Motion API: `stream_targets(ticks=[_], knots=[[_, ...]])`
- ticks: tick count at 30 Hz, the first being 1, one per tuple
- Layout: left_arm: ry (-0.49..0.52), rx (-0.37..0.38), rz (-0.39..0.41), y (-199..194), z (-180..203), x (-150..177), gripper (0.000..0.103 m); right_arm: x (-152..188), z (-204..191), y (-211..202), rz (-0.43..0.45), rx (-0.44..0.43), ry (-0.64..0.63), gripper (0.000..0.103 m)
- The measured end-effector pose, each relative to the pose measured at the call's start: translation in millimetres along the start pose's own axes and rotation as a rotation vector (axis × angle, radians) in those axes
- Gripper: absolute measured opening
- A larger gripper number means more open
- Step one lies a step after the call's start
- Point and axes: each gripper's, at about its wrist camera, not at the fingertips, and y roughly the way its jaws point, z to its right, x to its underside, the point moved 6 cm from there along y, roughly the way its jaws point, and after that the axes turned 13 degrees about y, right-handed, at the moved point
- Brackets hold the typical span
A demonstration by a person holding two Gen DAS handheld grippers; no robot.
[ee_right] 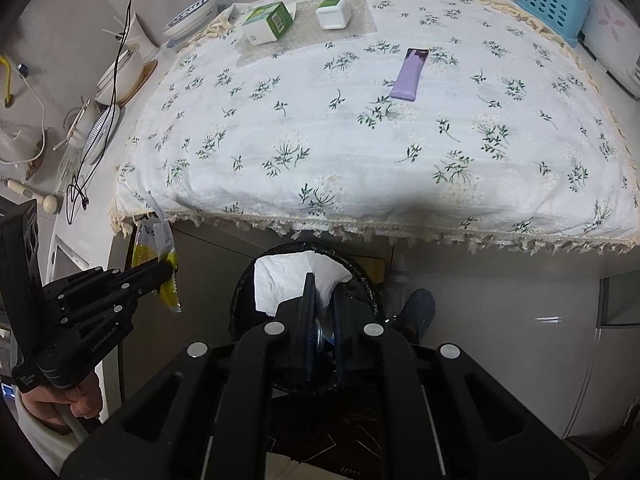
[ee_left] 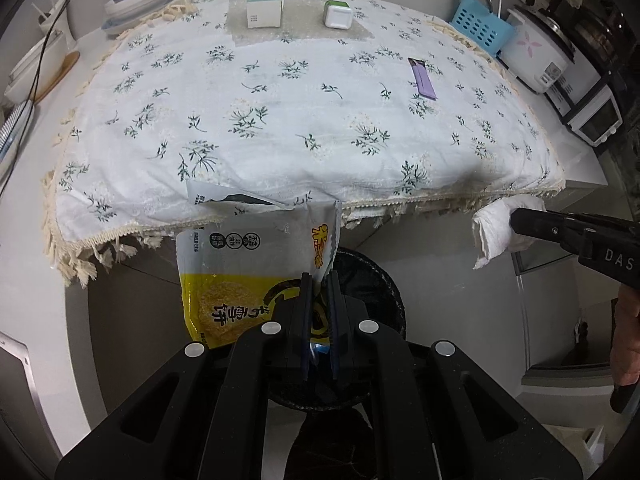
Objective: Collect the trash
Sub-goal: 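Lift the yellow bag and white tissue and carry them down to the bin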
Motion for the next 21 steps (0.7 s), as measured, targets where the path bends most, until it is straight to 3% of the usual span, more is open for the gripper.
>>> stream_targets(ticks=[21], knots=[[0.001,0.043,-0.052,86.1,14.7,73.2,0.006,60.0,1.1,92.4,-0.084,0.036,-0.076,0.007]])
